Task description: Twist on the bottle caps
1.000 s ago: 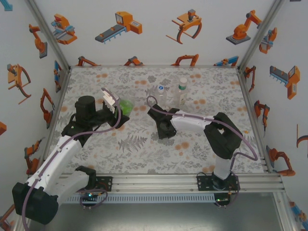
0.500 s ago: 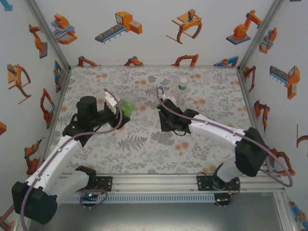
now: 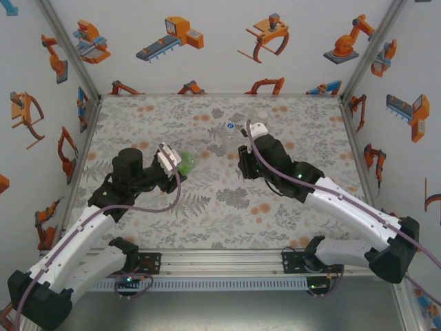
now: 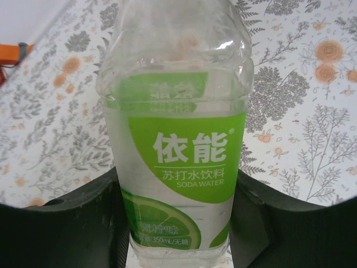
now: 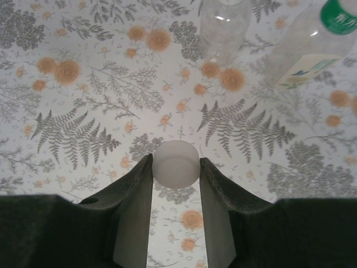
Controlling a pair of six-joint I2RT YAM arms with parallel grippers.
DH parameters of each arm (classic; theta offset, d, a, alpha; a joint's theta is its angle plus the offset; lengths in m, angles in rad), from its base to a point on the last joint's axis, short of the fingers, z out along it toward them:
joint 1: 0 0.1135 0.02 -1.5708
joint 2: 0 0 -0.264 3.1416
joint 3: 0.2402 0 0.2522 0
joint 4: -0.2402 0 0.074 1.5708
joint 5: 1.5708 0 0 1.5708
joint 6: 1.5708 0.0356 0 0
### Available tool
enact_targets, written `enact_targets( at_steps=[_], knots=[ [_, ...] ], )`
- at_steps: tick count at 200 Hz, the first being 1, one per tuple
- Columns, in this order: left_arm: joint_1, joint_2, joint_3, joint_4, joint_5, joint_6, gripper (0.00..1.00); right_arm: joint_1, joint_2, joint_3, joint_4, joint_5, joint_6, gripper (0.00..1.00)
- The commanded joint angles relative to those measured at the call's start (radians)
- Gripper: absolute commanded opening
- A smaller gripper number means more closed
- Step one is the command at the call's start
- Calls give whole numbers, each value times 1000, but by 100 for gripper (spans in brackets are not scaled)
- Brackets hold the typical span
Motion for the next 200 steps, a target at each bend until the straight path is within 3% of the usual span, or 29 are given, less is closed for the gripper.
enact_targets(
  at_steps=[1,51,145,171,200],
  knots=[
    [-10,-25,27,-27,-22,96,0,5,-34,20,-21,51,-99,9],
    [-64,3,60,-93,11,301,0,5,-74,20,4,32,-159,6],
    [-68,-32,-55,38,-34,258,0,5,-121,51,49,-9,-257,2],
    [-68,-38,-60,41,27,269,0,6,-123,70,60,-39,-275,0],
    [-68,-36,-59,43,81,276,0,6,-133,83,47,-167,-368,0]
  ],
)
